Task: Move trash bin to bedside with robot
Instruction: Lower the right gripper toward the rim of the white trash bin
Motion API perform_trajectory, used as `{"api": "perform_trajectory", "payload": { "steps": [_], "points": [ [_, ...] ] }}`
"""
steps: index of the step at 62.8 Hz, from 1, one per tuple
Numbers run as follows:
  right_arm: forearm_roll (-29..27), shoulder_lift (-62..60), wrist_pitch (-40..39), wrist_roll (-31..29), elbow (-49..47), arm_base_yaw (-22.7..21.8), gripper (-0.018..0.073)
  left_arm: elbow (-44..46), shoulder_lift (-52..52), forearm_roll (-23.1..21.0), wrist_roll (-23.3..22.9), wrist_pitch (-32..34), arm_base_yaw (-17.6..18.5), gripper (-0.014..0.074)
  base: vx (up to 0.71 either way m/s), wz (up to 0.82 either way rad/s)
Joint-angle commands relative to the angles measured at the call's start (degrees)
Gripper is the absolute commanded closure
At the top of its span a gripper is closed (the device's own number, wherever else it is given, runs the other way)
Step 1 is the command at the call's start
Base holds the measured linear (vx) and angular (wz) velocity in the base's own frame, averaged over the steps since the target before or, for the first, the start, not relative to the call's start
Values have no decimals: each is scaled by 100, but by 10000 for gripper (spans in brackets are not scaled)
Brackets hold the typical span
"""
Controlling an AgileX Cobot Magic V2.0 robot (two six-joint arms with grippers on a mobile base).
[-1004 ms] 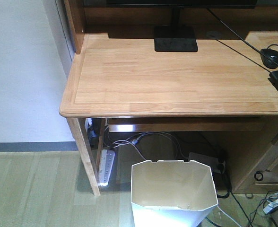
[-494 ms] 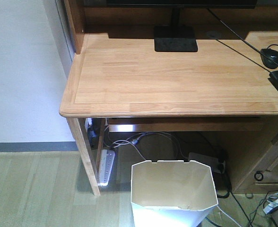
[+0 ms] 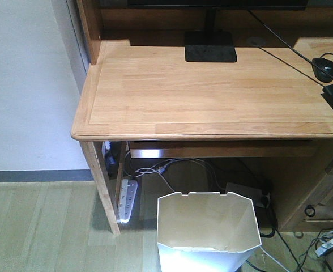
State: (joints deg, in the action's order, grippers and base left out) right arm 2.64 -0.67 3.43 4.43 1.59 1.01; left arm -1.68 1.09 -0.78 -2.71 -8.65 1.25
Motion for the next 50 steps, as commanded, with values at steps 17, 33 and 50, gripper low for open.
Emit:
{"api": "perform_trajectory", "payload": {
  "steps": [17,33,50],
  "points": [
    [64,-21,-219,-121,-524,-25,565,-158,57,-22,-52,446,31,602,0,0],
    [64,1187,554,-154,-1642,-20,565,-158,57,-22,-52,446,31,602,0,0],
    [36,2665,1145,-160,-2241,-20,565,-158,57,-22,-52,446,31,602,0,0]
  ]
}}
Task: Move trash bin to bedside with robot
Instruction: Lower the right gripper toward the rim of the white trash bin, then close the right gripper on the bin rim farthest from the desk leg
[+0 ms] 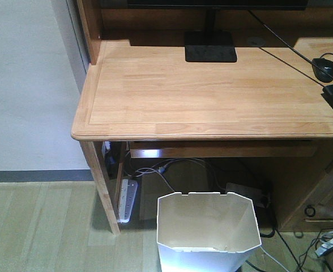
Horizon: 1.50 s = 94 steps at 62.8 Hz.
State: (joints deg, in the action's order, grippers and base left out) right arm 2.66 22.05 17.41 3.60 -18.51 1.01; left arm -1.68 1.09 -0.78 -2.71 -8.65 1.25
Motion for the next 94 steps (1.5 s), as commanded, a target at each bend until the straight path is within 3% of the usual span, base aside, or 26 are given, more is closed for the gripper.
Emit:
{"api": "perform_trajectory", "payload": {
  "steps": [1,22,33,42,59,66,75,94],
  "points": [
    [38,445,-247,-76,-231,-20,565,-158,57,-22,-52,446,31,602,0,0],
    [67,993,-245,-37,-231,-26,557,-158,57,-22,-52,446,31,602,0,0],
    [67,993,-53,-37,-231,-20,493,-158,57,-22,-52,446,31,602,0,0],
    [67,993,116,-37,-231,-20,378,-158,57,-22,-52,446,31,602,0,0],
    [0,993,285,-32,-231,-9,56,-158,57,-22,-52,446,31,602,0,0],
    [-111,1067,466,-11,-335,-9,-10,-158,57,-22,-52,446,31,602,0,0],
    [-378,1615,898,-36,-735,-9,-22,-158,57,-22,-52,446,31,602,0,0],
    [-435,3503,1022,-158,-1253,-9,-21,-158,57,-22,-52,446,31,602,0,0]
  ]
}}
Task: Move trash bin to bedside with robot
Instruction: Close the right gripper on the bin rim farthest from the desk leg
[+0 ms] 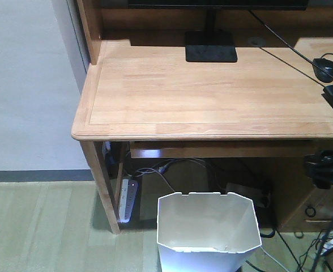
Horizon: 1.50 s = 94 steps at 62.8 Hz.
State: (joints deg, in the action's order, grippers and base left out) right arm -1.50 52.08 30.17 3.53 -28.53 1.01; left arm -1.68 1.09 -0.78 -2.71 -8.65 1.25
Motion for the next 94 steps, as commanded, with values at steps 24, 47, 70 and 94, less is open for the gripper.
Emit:
{"api": "perform_trajectory", "payload": {
  "steps": [24,47,70,94],
  "points": [
    [-19,2607,-875,-674,-613,-9,-21,-158,57,-22,-52,446,31,602,0,0],
    [5,4871,-2334,-951,-649,-26,-21,-158,57,-22,-52,446,31,602,0,0],
    [30,7553,-1981,-951,-2152,-26,-21,-158,57,-22,-52,446,31,602,0,0],
    [30,8808,-1715,-1232,-3324,-26,-21,-158,57,-22,-52,446,31,602,0,0]
  ]
}}
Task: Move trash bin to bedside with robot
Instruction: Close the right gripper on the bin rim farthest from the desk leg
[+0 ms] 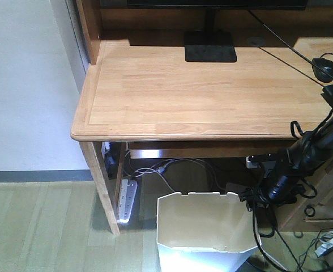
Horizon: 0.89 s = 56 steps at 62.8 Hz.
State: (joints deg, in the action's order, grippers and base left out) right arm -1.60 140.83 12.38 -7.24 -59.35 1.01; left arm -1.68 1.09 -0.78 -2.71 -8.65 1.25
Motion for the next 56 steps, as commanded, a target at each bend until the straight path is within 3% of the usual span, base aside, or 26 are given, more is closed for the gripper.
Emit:
{"api": "perform_trajectory", "payload": {
  "steps": [1,30,43,56],
  "points": [
    [40,-29,63,-161,-275,-26,-21,-158,57,-22,-52,446,31,602,0,0],
    [-25,977,-293,-196,-908,-42,-21,-158,57,-22,-52,446,31,602,0,0],
    [-159,1334,-292,-196,-1107,-331,-21,-158,57,-22,-52,446,31,602,0,0],
    [-175,1524,-444,-610,-1107,-398,-21,-158,57,-22,-52,446,31,602,0,0]
  ]
}}
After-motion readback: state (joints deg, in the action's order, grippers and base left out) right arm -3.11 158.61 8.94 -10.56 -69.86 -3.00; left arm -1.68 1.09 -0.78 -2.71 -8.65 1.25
